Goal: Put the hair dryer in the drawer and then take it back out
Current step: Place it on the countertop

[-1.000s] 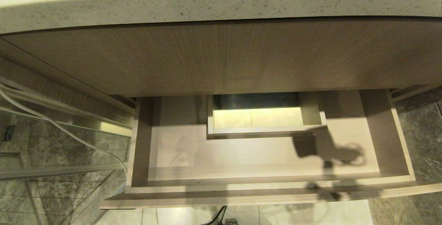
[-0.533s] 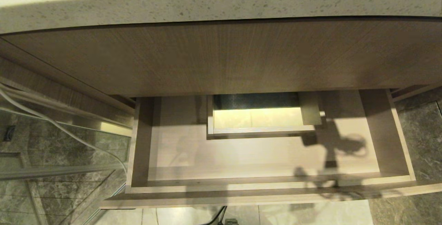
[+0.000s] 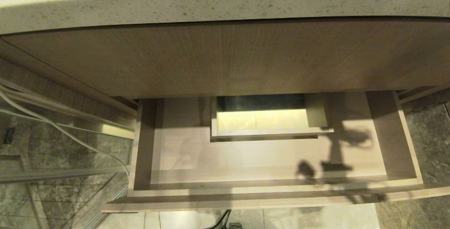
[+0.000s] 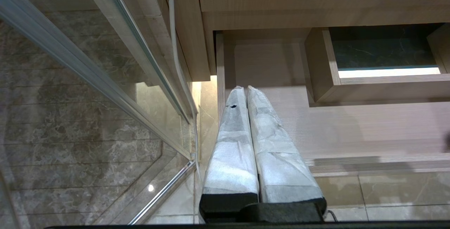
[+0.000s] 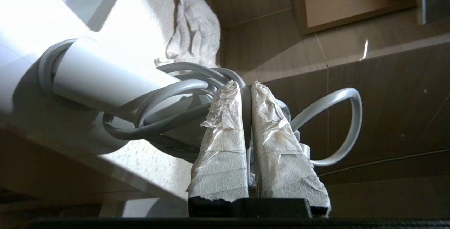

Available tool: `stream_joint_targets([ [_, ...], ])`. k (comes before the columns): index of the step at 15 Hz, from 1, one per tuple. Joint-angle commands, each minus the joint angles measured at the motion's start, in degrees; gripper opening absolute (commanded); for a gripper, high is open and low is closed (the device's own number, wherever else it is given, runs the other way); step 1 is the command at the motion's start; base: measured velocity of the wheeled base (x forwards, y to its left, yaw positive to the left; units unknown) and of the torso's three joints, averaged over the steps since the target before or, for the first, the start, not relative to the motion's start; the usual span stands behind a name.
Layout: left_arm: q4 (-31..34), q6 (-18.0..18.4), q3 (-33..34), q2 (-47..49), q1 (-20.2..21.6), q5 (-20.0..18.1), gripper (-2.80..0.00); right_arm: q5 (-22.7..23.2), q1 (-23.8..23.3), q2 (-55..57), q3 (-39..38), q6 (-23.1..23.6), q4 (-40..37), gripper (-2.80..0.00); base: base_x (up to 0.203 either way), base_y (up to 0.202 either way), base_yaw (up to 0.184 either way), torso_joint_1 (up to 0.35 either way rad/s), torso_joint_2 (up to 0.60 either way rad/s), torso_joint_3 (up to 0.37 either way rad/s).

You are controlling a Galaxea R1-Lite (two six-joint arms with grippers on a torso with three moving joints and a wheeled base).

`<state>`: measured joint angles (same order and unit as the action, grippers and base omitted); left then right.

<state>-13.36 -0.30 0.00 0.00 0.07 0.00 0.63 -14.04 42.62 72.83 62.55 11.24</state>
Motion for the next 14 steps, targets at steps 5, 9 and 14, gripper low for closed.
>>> stream_joint_targets([
  [5,-0.1,0.0,2.3,0.0,0.0,0.0,-2.8,-2.3,-0.1,11.4,6.5,0.3,8.8,-2.8,0.0,0.0,0.0,0.0,0.0,0.0],
  [9,-0.1,0.0,2.3,0.0,0.0,0.0,-2.8,-7.5,-0.1,19.1,12.4,0.4,11.4,-2.8,0.0,0.0,0.0,0.0,0.0,0.0],
  [14,-0.1,0.0,2.3,0.0,0.0,0.0,-2.8,-11.4,-0.1,27.4,21.3,0.3,12.7,-2.8,0.0,0.0,0.0,0.0,0.0,0.0],
])
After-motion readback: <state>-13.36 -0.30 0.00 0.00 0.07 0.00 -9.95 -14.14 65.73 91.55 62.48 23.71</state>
